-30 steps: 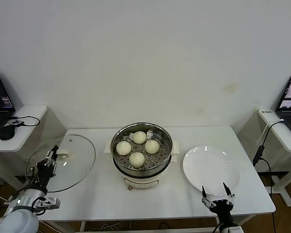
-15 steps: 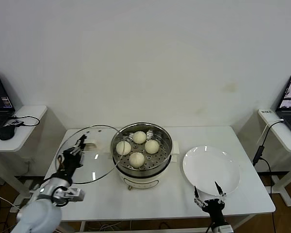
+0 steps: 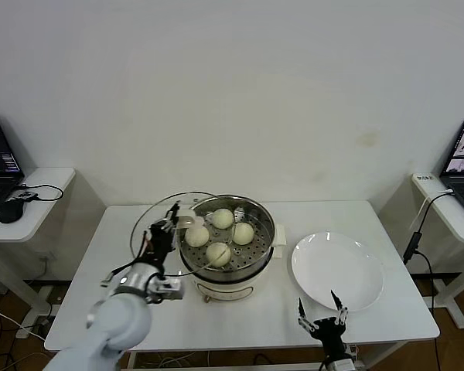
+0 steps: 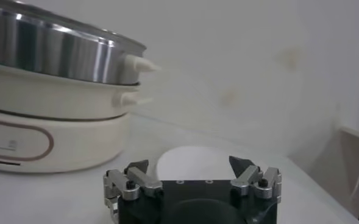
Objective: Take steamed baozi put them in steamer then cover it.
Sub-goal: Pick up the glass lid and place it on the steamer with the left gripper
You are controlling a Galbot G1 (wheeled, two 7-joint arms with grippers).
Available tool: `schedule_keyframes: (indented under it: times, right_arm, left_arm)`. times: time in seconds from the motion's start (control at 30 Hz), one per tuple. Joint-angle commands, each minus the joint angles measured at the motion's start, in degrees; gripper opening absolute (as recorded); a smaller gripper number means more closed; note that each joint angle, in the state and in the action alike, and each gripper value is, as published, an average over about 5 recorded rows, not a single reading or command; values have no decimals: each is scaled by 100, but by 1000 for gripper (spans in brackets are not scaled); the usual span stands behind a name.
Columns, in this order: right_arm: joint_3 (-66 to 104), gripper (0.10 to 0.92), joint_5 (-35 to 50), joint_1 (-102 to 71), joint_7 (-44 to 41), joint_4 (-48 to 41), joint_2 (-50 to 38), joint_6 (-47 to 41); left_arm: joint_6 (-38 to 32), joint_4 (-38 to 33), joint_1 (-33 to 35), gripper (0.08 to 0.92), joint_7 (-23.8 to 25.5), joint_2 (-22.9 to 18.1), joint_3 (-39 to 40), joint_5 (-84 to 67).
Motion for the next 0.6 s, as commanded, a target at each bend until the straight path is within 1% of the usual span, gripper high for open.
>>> schedule_keyframes:
  times: [0.03, 0.2, 0.6]
  right_arm:
    - [-49, 823, -267, 0, 52, -72, 35, 10]
    - [-37, 823, -265, 3, 52, -112, 19, 18]
    - [-54, 823, -258, 21, 50, -202, -6, 56]
  left_arm:
    - [274, 711, -806, 132, 608, -1065, 766, 1473]
    - [277, 1058, -871, 132, 625, -1469, 777, 1591]
    - [219, 1578, -842, 132, 582, -2069, 857, 1972]
